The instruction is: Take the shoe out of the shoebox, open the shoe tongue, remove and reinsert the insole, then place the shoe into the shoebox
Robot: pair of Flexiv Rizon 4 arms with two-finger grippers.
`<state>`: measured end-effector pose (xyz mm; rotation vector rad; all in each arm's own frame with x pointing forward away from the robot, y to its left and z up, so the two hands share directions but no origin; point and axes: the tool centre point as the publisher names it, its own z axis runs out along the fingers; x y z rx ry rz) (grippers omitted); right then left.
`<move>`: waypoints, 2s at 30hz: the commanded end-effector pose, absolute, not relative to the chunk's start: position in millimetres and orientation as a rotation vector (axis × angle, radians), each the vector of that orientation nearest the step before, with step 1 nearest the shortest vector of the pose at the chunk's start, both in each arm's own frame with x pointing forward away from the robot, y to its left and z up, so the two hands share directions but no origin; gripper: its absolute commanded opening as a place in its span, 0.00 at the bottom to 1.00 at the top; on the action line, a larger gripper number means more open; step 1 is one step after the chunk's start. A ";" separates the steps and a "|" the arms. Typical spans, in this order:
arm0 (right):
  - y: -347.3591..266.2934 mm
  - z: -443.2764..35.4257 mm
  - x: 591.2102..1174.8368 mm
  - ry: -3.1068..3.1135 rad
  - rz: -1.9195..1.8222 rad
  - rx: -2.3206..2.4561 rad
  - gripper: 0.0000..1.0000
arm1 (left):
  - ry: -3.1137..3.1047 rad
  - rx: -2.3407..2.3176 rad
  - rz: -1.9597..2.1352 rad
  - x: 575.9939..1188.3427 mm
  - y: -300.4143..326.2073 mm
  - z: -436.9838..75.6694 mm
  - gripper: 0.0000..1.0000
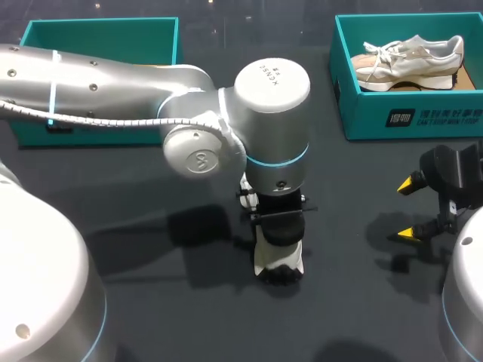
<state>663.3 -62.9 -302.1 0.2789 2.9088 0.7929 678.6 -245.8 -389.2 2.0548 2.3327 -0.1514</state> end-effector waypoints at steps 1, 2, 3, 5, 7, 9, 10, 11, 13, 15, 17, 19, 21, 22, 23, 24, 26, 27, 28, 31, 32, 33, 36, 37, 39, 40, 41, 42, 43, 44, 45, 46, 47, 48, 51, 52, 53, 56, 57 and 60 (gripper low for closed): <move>-63.0 -302.1 661.4 2.907 0.789 0.279 1.00 | 2.303 2.043 -0.155 681.6 -236.1 -367.2 0.00; -63.0 -302.1 661.4 2.907 0.789 0.279 1.00 | 2.294 2.038 -0.159 682.5 -235.7 -361.7 0.00; -63.0 -302.1 661.4 2.907 0.789 0.279 1.00 | 2.285 2.028 -0.152 683.2 -235.8 -358.1 0.00; -63.0 -302.1 661.4 2.907 0.789 0.279 1.00 | 2.278 2.006 -0.138 685.5 -236.6 -352.2 0.00; -63.0 -302.1 661.4 2.907 0.789 0.279 1.00 | 2.269 1.982 -0.110 687.4 -237.8 -349.1 0.00; -63.0 -302.1 661.4 2.907 0.789 0.279 1.00 | 2.262 1.973 -0.102 690.3 -239.5 -346.9 0.00; -63.0 -302.1 661.4 2.907 0.789 0.279 1.00 | 2.262 1.958 -0.086 692.5 -240.7 -346.6 0.00; -63.0 -302.1 661.4 2.907 0.789 0.279 1.00 | 2.260 1.949 -0.079 695.6 -241.9 -346.7 0.00; -63.0 -302.1 661.4 2.907 0.789 0.279 1.00 | 2.253 1.936 -0.078 700.5 -243.3 -347.2 0.00; -63.0 -302.1 661.4 2.907 0.789 0.279 1.00 | 2.246 1.927 -0.070 704.3 -244.6 -347.8 0.00; -63.0 -302.1 661.4 2.907 0.789 0.279 1.00 | 2.233 1.924 -0.056 705.7 -245.3 -348.0 0.00; -63.0 -302.1 661.4 2.907 0.789 0.279 1.00 | 2.222 1.928 -0.052 706.4 -245.5 -347.7 0.00; -63.0 -302.1 661.4 2.907 0.789 0.279 1.00 | 2.215 1.932 -0.046 707.2 -245.7 -347.1 0.00; -63.0 -302.1 661.4 2.907 0.789 0.279 1.00 | 2.214 1.933 -0.040 707.9 -245.9 -346.7 0.00; -63.0 -302.1 661.4 2.907 0.789 0.279 1.00 | 2.215 1.932 -0.034 708.8 -246.1 -346.4 0.00; -63.0 -302.1 661.4 2.907 0.789 0.279 1.00 | 2.217 1.931 -0.027 709.9 -246.1 -346.1 0.01; -63.0 -302.1 661.4 2.907 0.789 0.279 1.00 | 2.222 1.930 -0.019 712.3 -245.5 -345.0 0.10; -63.0 -302.1 661.4 2.907 0.789 0.279 1.00 | 2.226 1.930 -0.014 713.5 -244.8 -344.4 0.13; -63.0 -302.1 661.4 2.907 0.789 0.279 1.00 | 2.229 1.929 -0.007 714.5 -244.0 -344.0 0.16; -63.0 -302.1 661.4 2.907 0.789 0.279 1.00 | 2.238 1.926 0.006 717.0 -241.5 -343.0 0.23; -63.0 -302.1 661.4 2.907 0.789 0.279 1.00 | 2.240 1.925 0.009 717.4 -240.8 -342.7 0.25; -63.0 -302.1 661.4 2.907 0.789 0.279 1.00 | 2.241 1.925 0.010 717.5 -240.2 -342.3 0.26; -63.0 -302.1 661.4 2.907 0.789 0.279 1.00 | 2.241 1.923 0.022 717.1 -239.3 -340.4 0.29; -63.0 -302.1 661.4 2.907 0.789 0.279 1.00 | 2.241 1.923 0.027 717.0 -239.1 -339.7 0.31; -63.0 -302.1 661.4 2.907 0.789 0.279 1.00 | 2.238 1.921 0.036 716.7 -239.1 -338.6 0.32; -63.0 -302.1 661.4 2.907 0.789 0.279 1.00 | 2.238 1.920 0.038 716.5 -239.2 -338.4 0.33; -63.0 -302.1 661.4 2.907 0.789 0.279 1.00 | 2.236 1.921 0.041 716.5 -239.3 -338.2 0.34; -63.0 -302.1 661.4 2.907 0.789 0.279 1.00 | 2.236 1.920 0.046 716.6 -239.4 -338.1 0.35; -63.0 -302.1 661.4 2.907 0.789 0.279 1.00 | 2.237 1.920 0.048 717.1 -239.8 -338.3 0.35; -63.0 -302.1 661.4 2.907 0.789 0.279 1.00 | 2.238 1.920 0.050 717.8 -240.0 -339.0 0.36; -63.0 -302.1 661.4 2.907 0.789 0.279 1.00 | 2.240 1.922 0.050 718.2 -239.8 -339.4 0.37; -63.0 -302.1 661.4 2.907 0.789 0.279 1.00 | 2.241 1.923 0.049 718.5 -239.5 -339.8 0.39; -63.0 -302.1 661.4 2.907 0.789 0.279 1.00 | 2.241 1.926 0.048 718.8 -239.1 -340.2 0.42; -63.0 -302.1 661.4 2.907 0.789 0.279 1.00 | 2.241 1.927 0.046 718.9 -238.8 -340.3 0.44; -63.0 -302.1 661.4 2.907 0.789 0.279 1.00 | 2.242 1.927 0.043 719.4 -237.1 -339.8 0.48; -63.0 -302.1 661.4 2.907 0.789 0.279 1.00 | 2.242 1.928 0.043 719.6 -236.9 -339.5 0.48; -63.0 -302.1 661.4 2.907 0.789 0.279 1.00 | 2.241 1.927 0.043 720.4 -236.3 -338.6 0.49; -63.0 -302.1 661.4 2.907 0.789 0.279 1.00 | 2.242 1.925 0.031 724.0 -235.9 -335.8 0.51; -63.0 -302.1 661.4 2.907 0.789 0.279 1.00 | 2.243 1.924 0.026 725.5 -235.8 -334.8 0.51; -63.0 -302.1 661.4 2.907 0.789 0.279 1.00 | 2.243 1.926 0.012 728.3 -236.1 -333.4 0.50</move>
